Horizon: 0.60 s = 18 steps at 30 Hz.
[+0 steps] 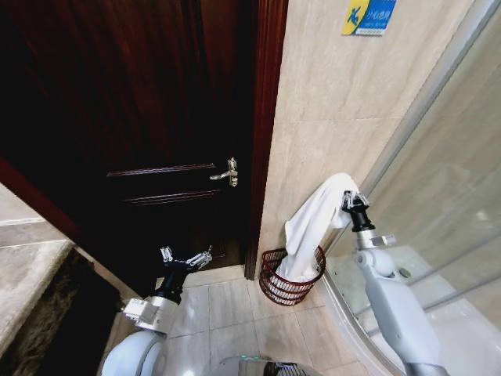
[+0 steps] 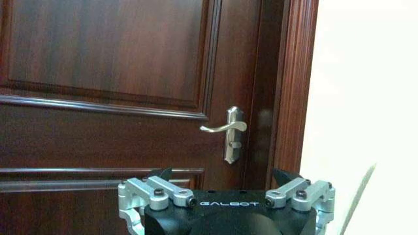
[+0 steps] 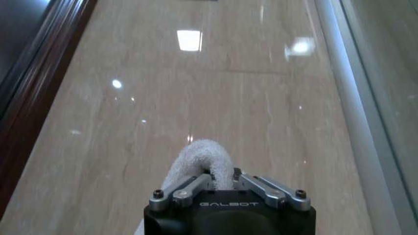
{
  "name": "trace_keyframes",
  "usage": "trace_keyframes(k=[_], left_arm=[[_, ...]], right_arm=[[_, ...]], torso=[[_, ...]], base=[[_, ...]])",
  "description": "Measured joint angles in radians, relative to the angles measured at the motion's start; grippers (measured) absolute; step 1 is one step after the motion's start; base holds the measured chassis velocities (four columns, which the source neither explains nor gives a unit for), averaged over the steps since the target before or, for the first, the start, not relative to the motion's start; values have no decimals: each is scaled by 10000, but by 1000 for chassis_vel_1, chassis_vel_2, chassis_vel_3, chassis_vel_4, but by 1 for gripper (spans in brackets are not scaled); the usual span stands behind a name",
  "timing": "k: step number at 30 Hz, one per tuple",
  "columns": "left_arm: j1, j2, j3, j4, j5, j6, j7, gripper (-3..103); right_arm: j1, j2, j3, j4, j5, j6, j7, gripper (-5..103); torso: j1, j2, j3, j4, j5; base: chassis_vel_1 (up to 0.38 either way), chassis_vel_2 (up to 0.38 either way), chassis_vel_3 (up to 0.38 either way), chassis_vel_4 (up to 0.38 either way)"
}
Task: Discard the used towel into the hamper.
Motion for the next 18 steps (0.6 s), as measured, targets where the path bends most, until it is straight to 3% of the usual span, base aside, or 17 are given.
trace_keyframes(k=[18], left_arm=[[0, 0, 0, 0, 0, 0, 0, 100]], right_arm=[[-685, 754, -34, -1136, -286, 443, -256, 5]], torso=[[0, 0, -1, 0, 0]], base=[[0, 0, 0, 0]])
